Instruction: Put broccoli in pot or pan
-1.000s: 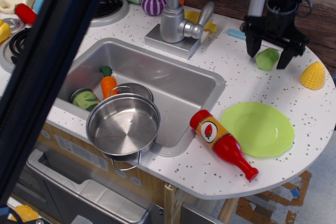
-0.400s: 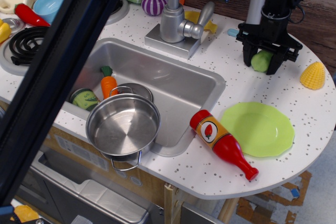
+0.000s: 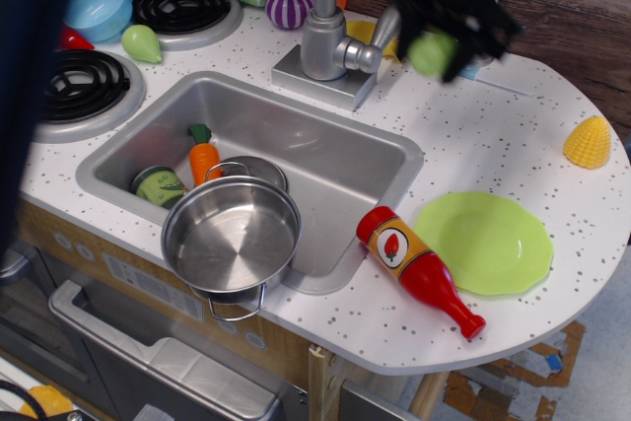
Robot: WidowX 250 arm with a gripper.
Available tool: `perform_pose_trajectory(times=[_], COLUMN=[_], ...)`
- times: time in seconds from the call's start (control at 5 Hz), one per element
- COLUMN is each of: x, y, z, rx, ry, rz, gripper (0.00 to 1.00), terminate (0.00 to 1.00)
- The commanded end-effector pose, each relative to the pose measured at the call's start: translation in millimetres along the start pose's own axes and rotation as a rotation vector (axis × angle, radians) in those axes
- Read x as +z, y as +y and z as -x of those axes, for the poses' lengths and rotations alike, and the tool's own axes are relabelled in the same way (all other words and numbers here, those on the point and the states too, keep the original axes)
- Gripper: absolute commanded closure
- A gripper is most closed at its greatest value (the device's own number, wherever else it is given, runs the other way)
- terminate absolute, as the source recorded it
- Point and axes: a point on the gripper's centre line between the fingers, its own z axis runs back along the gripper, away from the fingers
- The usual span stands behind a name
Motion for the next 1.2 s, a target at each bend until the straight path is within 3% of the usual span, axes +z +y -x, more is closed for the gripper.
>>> perform_pose_trajectory(times=[0.0, 0.2, 0.4, 0.6, 0.8, 1.0], x=[11.5, 1.5, -13.1, -21.2, -33.9, -35.5], y=[52.1, 57.0, 61.2, 62.5, 60.4, 63.0], z=[61.8, 112.2, 142.4, 160.4, 169.7, 169.3], rx=[0.21, 0.232, 0.314, 0.326, 0.292, 0.27], ry=[0.021, 0.07, 0.088, 0.112, 0.099, 0.076], rz=[-0.01, 0.026, 0.039, 0.088, 0.099, 0.103], gripper=[1.0, 1.0, 1.0, 1.0, 1.0, 0.0], terminate=[0.0, 0.0, 0.0, 0.0, 0.0, 0.0])
